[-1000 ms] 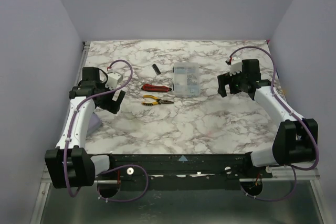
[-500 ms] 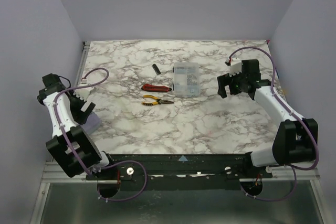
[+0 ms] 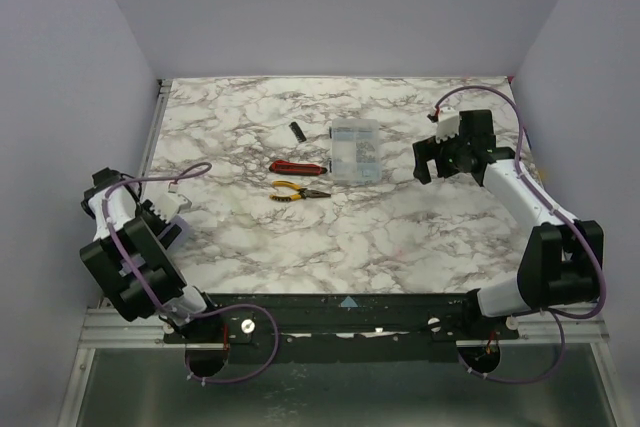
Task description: Open the umbrella
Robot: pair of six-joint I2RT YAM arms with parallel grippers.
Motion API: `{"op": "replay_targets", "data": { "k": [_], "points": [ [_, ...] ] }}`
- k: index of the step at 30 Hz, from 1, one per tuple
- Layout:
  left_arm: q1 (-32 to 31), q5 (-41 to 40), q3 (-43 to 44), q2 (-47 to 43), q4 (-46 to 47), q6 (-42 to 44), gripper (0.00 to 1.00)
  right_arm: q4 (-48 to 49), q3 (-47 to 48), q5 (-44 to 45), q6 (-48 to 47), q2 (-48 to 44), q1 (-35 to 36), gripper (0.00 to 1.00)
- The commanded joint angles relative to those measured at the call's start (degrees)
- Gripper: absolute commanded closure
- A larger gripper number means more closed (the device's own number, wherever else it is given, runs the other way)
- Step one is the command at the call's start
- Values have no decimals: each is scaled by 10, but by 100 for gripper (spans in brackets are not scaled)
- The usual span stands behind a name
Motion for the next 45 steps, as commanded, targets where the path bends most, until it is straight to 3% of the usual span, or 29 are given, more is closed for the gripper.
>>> {"op": "replay_targets", "data": {
  "k": [1,6,11,17,27,31,36,39,45],
  "points": [
    [-33,15,-9,11,2,-4,36,-12,18,-12,-6,8,3,0],
    [-132,21,-37,-1,32,-76,53,-12,13,-9,-7,7,3,0],
    [-265,39,-46,6,54,-184,61,-10,8,5,-5,3,3,0],
    [-432,25,-38,30,83,-267,62,-10,1,32,9,0,3,0],
    [-670,32,68,125,61,-383,65,-29,-9,60,38,-20,2,0],
    [-740,52,116,166,49,-438,65,-46,-16,74,41,-33,1,0],
    [-776,109,180,221,33,-529,65,-74,-21,73,45,-43,-3,0],
    [-779,162,196,231,33,-563,56,-86,-21,54,46,-50,-3,0],
    [-773,188,161,130,49,-520,15,-125,-24,14,23,-65,-3,0]
  ]
}}
